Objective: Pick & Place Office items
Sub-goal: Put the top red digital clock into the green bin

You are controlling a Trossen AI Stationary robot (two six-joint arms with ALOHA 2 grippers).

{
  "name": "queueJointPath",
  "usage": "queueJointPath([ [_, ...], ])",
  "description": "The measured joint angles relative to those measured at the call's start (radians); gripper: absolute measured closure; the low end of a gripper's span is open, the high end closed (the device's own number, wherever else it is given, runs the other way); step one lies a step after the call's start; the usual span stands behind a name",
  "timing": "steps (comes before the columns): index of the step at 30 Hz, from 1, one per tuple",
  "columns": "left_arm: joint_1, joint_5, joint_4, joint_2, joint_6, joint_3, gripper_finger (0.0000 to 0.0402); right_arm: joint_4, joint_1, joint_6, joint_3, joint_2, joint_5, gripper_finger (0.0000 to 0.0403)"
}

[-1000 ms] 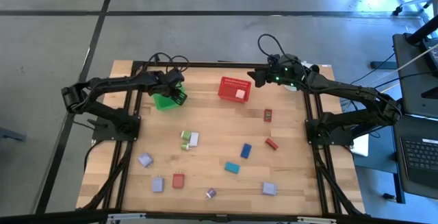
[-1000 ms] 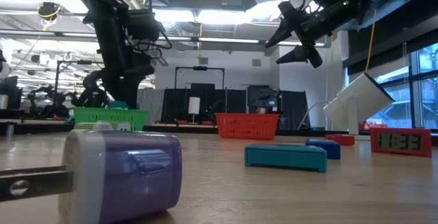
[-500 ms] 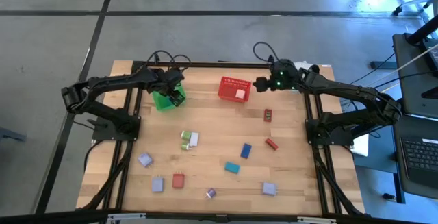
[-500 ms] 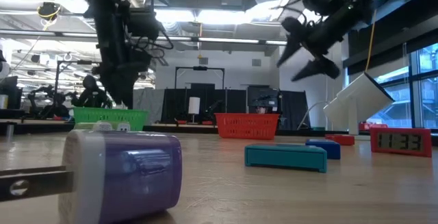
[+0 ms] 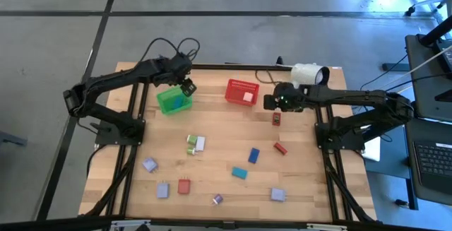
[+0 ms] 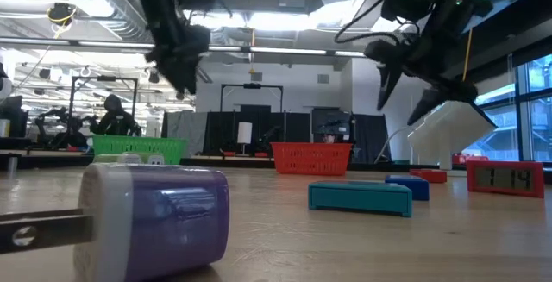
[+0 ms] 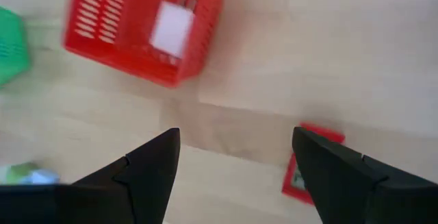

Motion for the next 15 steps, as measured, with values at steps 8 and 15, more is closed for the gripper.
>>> queueJointPath([
  [8,0.0,-0.032,0.018,0.0,0.05,0.074,0.0174,-0.041,0.074,0.017,0.0,0.16,0.059,0.0117],
  [15,0.0,-0.05,0.023,0.0,0.051,0.081,0.0175,-0.043,0.089,0.017,0.0,0.324,0.061,0.0117],
])
